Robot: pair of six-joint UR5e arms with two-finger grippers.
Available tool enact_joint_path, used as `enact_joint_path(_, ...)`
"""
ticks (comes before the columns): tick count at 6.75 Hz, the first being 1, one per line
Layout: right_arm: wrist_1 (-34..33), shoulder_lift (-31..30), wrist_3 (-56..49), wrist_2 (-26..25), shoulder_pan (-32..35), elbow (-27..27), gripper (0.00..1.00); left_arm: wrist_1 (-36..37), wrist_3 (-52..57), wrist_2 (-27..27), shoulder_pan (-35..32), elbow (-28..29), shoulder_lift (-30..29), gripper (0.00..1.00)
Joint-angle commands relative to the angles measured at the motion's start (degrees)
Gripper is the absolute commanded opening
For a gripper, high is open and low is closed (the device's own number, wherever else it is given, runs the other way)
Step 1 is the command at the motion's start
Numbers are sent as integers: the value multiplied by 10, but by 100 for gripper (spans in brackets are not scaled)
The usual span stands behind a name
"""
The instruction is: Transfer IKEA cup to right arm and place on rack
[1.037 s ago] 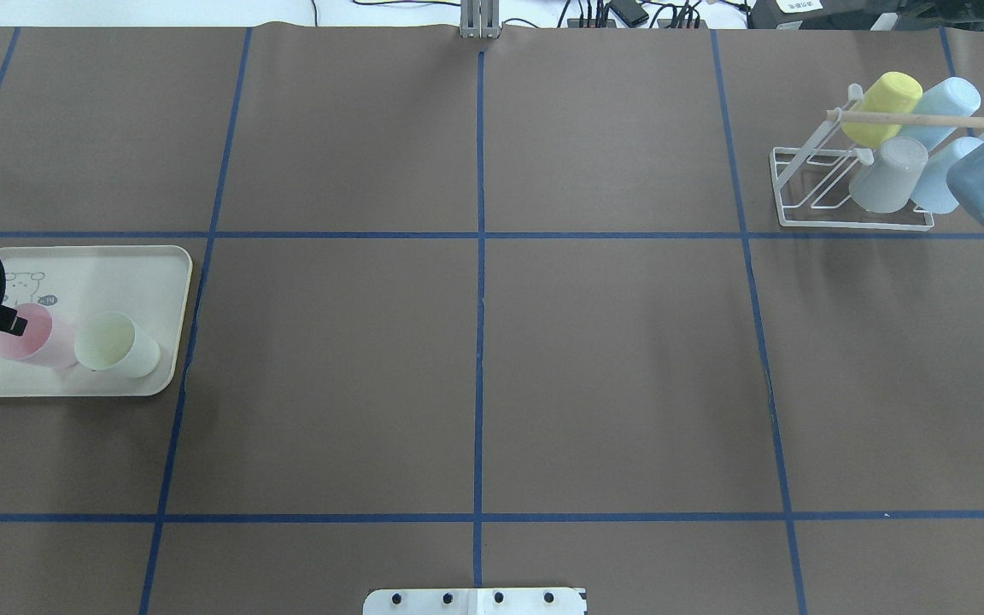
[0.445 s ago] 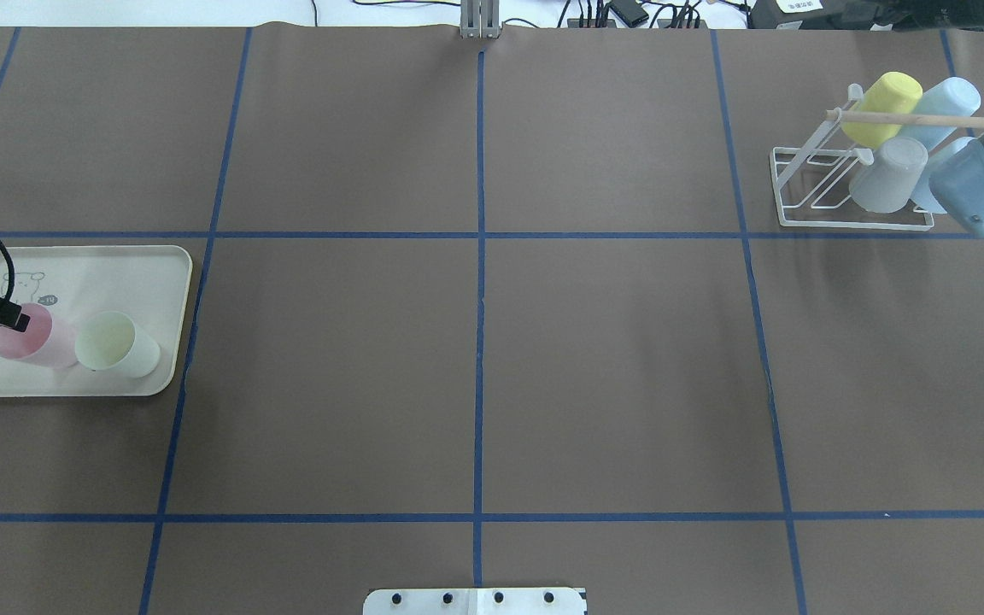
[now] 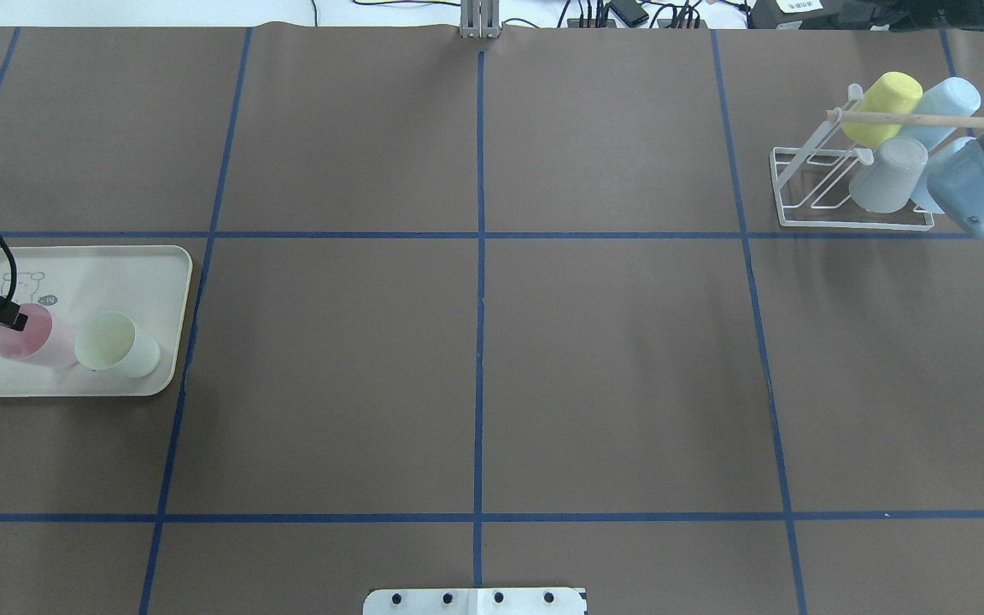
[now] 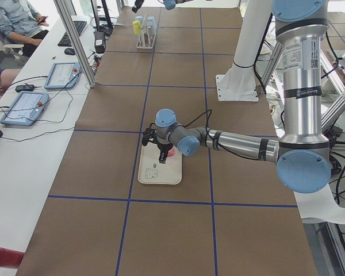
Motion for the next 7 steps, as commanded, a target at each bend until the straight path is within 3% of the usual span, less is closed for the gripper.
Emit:
enact_joint_path(1,0,0,1,-1,-3,1,100,0,-1,-1,1,7,-5,51)
enact_joint_path(2,0,0,1,-1,-4,1,100,1,-1,-8,1,7,-5,43)
enact_joint_path(3,0,2,2,0,-4,1,100,5,-1,-22,1,8,-5,26)
enact_joint_path(4,0,2,2,0,-4,1,100,13,-1,-25,1,6,-5,0)
enact_joint_path(7,1,4,12,0,-4,8,100,29,1,-25,-35,-22,18,0)
